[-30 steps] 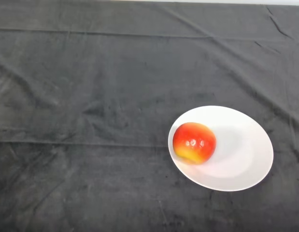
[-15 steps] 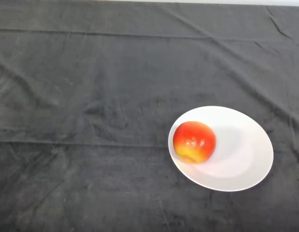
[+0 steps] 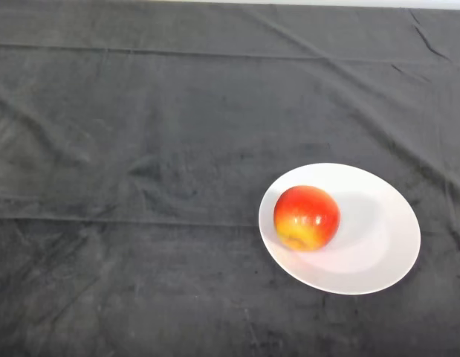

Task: Move the apple to the plate

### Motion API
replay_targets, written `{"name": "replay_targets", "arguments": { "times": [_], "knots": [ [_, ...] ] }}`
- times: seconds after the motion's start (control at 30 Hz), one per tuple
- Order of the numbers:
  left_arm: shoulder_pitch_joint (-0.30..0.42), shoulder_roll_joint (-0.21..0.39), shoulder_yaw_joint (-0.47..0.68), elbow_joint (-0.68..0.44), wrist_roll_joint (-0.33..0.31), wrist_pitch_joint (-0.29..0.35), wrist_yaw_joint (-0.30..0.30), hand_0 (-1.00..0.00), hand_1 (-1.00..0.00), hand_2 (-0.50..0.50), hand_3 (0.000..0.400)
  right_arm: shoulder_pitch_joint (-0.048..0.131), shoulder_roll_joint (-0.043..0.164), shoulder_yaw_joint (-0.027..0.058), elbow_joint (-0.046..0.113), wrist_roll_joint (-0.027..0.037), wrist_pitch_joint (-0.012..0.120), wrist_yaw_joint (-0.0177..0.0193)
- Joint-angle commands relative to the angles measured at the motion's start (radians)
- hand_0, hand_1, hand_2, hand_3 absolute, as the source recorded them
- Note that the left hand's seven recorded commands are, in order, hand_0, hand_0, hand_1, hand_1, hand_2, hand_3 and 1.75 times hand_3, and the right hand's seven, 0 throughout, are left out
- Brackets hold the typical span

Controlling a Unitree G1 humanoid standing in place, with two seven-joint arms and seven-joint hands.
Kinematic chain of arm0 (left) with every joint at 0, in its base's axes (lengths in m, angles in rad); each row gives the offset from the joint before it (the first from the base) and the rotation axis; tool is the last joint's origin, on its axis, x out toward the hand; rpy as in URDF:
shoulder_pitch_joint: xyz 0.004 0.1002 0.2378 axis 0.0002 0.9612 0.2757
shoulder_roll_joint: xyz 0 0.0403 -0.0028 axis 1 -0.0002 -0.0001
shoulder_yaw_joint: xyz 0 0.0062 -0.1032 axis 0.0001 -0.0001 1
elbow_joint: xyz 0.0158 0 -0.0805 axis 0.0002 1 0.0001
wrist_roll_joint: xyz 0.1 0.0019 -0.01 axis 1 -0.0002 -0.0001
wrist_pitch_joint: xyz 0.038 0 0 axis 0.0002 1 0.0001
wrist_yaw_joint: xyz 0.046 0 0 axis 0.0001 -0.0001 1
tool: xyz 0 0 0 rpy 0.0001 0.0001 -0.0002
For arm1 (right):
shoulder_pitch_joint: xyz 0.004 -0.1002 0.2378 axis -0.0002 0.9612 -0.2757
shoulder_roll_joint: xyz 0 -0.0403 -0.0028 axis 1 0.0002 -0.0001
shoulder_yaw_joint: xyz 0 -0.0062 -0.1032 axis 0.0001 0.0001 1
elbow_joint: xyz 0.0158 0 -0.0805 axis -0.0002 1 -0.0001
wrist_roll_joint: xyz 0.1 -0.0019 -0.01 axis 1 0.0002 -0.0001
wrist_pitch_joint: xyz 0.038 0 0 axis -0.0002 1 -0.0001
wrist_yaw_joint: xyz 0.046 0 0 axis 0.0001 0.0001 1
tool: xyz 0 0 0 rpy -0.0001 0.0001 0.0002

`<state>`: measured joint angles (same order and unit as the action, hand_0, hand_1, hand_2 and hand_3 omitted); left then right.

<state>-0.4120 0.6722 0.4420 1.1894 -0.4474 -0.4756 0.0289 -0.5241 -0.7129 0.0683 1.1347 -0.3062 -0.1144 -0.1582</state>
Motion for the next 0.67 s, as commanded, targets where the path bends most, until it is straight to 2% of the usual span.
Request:
{"name": "replay_targets", "arguments": {
  "times": [0.03, 0.67],
  "knots": [
    [-0.005, 0.053, 0.013, -0.014, 0.018, 0.005, 0.008, 0.00, 0.00, 0.00, 0.000, 0.076, 0.050, 0.0229, 0.039, -0.0118, 0.008, 0.0149],
    [-0.009, 0.041, 0.020, -0.026, 0.062, 0.012, 0.025, 0.00, 0.00, 0.00, 0.000, 0.077, 0.051, 0.0229, 0.037, -0.0117, 0.009, 0.0149]
  ]
}}
